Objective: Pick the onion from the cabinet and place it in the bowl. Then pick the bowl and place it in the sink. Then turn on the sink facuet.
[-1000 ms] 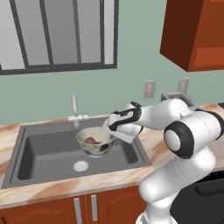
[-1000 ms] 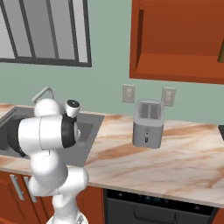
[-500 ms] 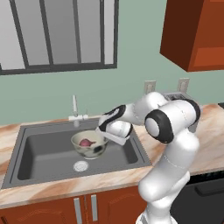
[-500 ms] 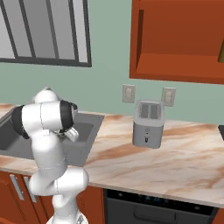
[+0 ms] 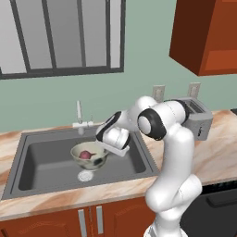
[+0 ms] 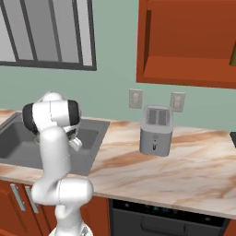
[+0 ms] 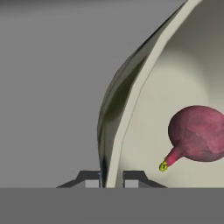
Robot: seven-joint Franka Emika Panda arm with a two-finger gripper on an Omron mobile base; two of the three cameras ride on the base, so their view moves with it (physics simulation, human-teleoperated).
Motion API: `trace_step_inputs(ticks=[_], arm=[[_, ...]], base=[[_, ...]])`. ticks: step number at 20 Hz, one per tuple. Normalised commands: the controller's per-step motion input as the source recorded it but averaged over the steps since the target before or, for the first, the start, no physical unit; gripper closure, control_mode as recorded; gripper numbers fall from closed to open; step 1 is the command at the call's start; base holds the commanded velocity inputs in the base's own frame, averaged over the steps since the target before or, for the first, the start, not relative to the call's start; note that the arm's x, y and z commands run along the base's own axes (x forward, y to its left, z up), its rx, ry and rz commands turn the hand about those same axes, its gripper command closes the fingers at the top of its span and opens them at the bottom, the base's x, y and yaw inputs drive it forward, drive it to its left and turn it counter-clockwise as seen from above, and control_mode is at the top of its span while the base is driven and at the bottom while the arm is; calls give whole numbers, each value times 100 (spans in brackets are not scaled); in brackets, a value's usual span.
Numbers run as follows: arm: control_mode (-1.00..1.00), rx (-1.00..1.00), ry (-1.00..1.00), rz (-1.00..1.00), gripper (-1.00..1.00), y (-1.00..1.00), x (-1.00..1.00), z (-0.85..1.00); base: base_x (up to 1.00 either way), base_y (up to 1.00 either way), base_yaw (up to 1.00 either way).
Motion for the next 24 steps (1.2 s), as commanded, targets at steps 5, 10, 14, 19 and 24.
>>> trace_step_inputs(ticks=[5,10,14,19,24], arm=[[-100,-1,0,9,100,18,26,-48],[-100,-3,0,10,100,22,12,-51],[-100,-4,0,10,100,23,10,-40],[-100,-2,0,8,100,21,4,-20],[-100,0,0,9,100,25,0,-2]], base=[[0,0,0],[0,0,0],[0,0,0],[0,0,0],[0,0,0]])
